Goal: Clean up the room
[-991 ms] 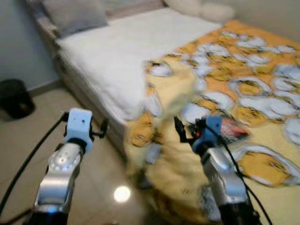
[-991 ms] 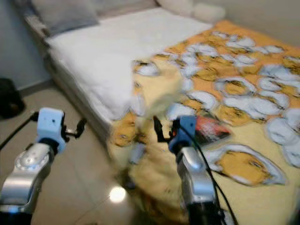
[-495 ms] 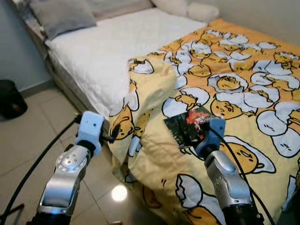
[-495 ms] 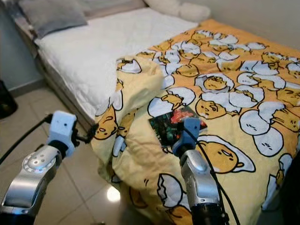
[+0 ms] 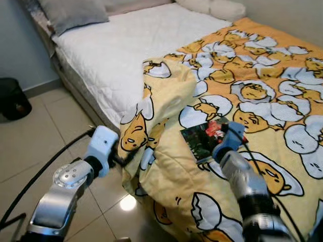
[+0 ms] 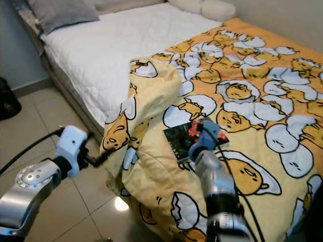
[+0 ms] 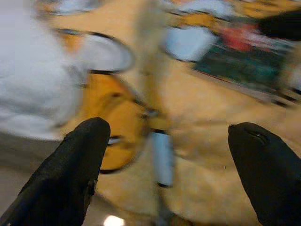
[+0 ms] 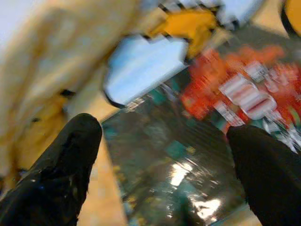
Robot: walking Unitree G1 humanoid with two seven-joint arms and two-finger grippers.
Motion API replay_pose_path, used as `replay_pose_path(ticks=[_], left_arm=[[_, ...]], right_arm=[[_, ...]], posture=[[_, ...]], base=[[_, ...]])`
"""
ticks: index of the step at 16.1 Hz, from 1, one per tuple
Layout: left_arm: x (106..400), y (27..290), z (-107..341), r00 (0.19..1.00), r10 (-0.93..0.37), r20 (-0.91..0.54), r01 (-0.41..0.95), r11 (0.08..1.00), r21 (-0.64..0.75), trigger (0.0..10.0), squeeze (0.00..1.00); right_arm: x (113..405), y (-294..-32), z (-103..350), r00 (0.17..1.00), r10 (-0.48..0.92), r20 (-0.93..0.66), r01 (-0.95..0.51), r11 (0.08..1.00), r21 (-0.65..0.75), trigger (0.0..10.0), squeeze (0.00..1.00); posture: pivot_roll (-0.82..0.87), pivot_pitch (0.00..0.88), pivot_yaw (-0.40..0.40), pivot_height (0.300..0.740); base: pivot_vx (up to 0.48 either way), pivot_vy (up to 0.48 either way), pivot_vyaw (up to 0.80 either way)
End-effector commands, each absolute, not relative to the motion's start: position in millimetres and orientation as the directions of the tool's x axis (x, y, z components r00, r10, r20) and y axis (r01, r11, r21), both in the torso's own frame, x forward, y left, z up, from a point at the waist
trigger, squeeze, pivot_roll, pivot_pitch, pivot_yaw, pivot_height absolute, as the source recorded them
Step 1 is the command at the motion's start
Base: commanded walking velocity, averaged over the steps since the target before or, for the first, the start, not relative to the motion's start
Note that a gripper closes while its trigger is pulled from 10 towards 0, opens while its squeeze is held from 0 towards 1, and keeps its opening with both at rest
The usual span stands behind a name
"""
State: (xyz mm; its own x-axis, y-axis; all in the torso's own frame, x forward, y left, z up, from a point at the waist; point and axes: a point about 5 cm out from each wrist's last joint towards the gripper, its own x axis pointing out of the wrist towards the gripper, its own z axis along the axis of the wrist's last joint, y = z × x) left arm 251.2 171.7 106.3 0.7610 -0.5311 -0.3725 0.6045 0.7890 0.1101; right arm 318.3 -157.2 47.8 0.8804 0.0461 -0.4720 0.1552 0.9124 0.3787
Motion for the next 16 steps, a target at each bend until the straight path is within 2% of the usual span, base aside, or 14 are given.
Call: replay_pose_path(ticks=[1, 2, 3, 4, 5, 6, 7, 9, 13, 16], left_arm=[[250.0, 165.3, 107.7, 0.688, -0.616, -0.384, 0.691, 0.718, 0.086, 10.0, 0.69], [248.7, 163.2, 107.3, 0.632, -0.661, -0.404, 0.743, 0.665, 0.076, 10.0, 0.64], [247.0, 161.9, 107.4, 0.581, -0.695, -0.423, 0.786, 0.614, 0.071, 10.0, 0.52], [245.8, 161.5, 107.5, 0.540, -0.718, -0.439, 0.817, 0.573, 0.068, 10.0, 0.44], [244.0, 161.1, 107.6, 0.496, -0.741, -0.453, 0.843, 0.537, 0.045, 10.0, 0.27], [243.7, 160.9, 107.8, 0.469, -0.752, -0.462, 0.858, 0.512, 0.037, 10.0, 0.25], [243.9, 160.7, 108.2, 0.445, -0.763, -0.468, 0.871, 0.490, 0.029, 10.0, 0.14], [244.7, 161.9, 109.3, 0.419, -0.773, -0.477, 0.885, 0.465, 0.023, 10.0, 0.00], [244.7, 169.1, 111.4, 0.404, -0.770, -0.494, 0.892, 0.451, 0.028, 10.0, 0.00], [243.0, 171.1, 111.7, 0.399, -0.770, -0.497, 0.894, 0.447, 0.026, 10.0, 0.00]], right_arm=[[316.5, -165.0, 38.0, 0.839, 0.007, -0.545, 0.249, 0.885, 0.394, 10.0, 0.00], [317.0, -169.5, 34.8, 0.820, -0.016, -0.572, 0.294, 0.869, 0.398, 10.0, 0.00], [317.6, -174.4, 34.0, 0.815, -0.035, -0.578, 0.321, 0.859, 0.400, 10.0, 0.00], [318.2, -179.7, 34.2, 0.814, -0.056, -0.578, 0.336, 0.857, 0.390, 10.0, 0.00], [317.7, -183.8, 34.7, 0.814, -0.065, -0.577, 0.353, 0.845, 0.403, 10.0, 0.00], [317.3, -184.7, 33.9, 0.811, -0.061, -0.582, 0.358, 0.839, 0.411, 10.0, 0.00], [316.6, -182.4, 31.5, 0.804, -0.033, -0.594, 0.363, 0.818, 0.446, 10.0, 0.00], [317.1, -175.2, 28.0, 0.796, 0.027, -0.604, 0.360, 0.782, 0.509, 10.0, 0.00], [321.2, -165.4, 30.7, 0.809, 0.092, -0.581, 0.337, 0.737, 0.585, 10.0, 0.00], [318.6, -161.3, 25.6, 0.782, 0.114, -0.613, 0.343, 0.742, 0.576, 10.0, 0.00]], posture=[[0.04, 0.000, -0.054, 0.740], [0.03, 0.000, -0.055, 0.740], [0.03, 0.000, -0.052, 0.740], [0.02, 0.000, -0.049, 0.740], [0.01, 0.000, -0.044, 0.740], [0.01, 0.000, -0.042, 0.740], [0.01, 0.000, -0.040, 0.740], [0.01, 0.000, -0.039, 0.740], [0.02, 0.000, -0.042, 0.740], [0.03, 0.000, -0.042, 0.740]], base=[[0.000, 0.000, 0.00], [0.000, 0.000, 0.00], [0.000, 0.000, 0.00], [0.000, 0.000, 0.00], [0.000, 0.000, 0.00], [0.000, 0.000, 0.00], [0.000, 0.000, 0.00], [0.000, 0.000, 0.00], [0.000, 0.000, 0.00], [0.000, 0.000, 0.00]])
